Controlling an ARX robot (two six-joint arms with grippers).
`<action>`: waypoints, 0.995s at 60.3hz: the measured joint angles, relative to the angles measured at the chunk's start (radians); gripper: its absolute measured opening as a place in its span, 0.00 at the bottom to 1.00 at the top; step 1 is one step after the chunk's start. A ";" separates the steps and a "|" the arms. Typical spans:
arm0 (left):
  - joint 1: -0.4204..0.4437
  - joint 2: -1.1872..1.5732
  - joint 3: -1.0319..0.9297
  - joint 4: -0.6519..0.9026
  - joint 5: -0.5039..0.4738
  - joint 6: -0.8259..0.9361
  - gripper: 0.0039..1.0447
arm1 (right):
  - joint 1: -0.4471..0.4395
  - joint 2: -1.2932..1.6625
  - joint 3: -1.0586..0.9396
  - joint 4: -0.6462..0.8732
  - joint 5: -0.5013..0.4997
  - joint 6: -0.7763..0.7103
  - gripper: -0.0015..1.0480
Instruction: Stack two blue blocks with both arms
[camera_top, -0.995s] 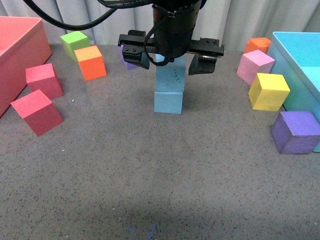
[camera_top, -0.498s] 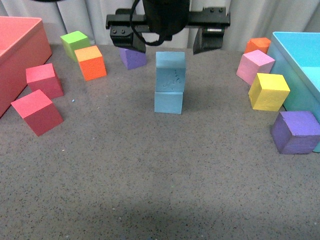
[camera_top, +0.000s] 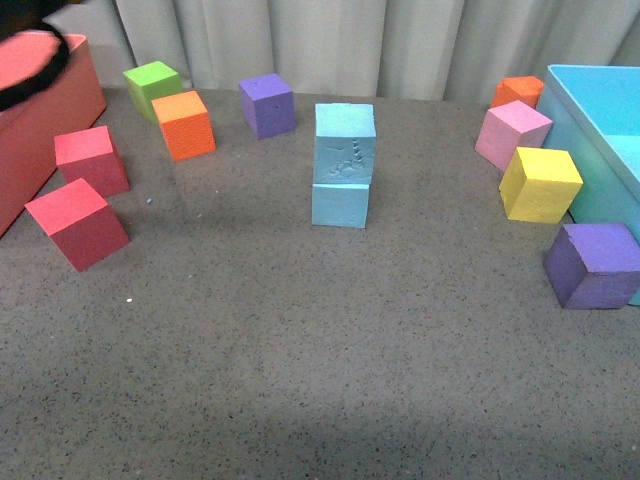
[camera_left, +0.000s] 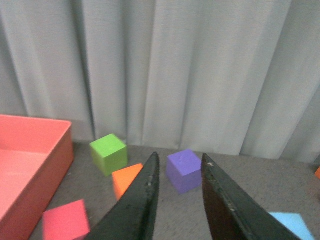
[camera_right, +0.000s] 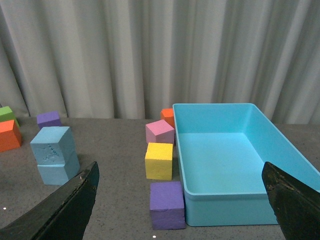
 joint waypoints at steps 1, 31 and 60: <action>0.011 -0.021 -0.031 0.006 0.007 0.002 0.21 | 0.000 0.000 0.000 0.000 0.000 0.000 0.91; 0.185 -0.391 -0.471 0.025 0.189 0.017 0.03 | 0.000 0.000 0.000 0.000 0.000 0.000 0.91; 0.328 -0.814 -0.613 -0.256 0.331 0.018 0.03 | 0.000 0.000 0.000 0.000 0.001 0.000 0.91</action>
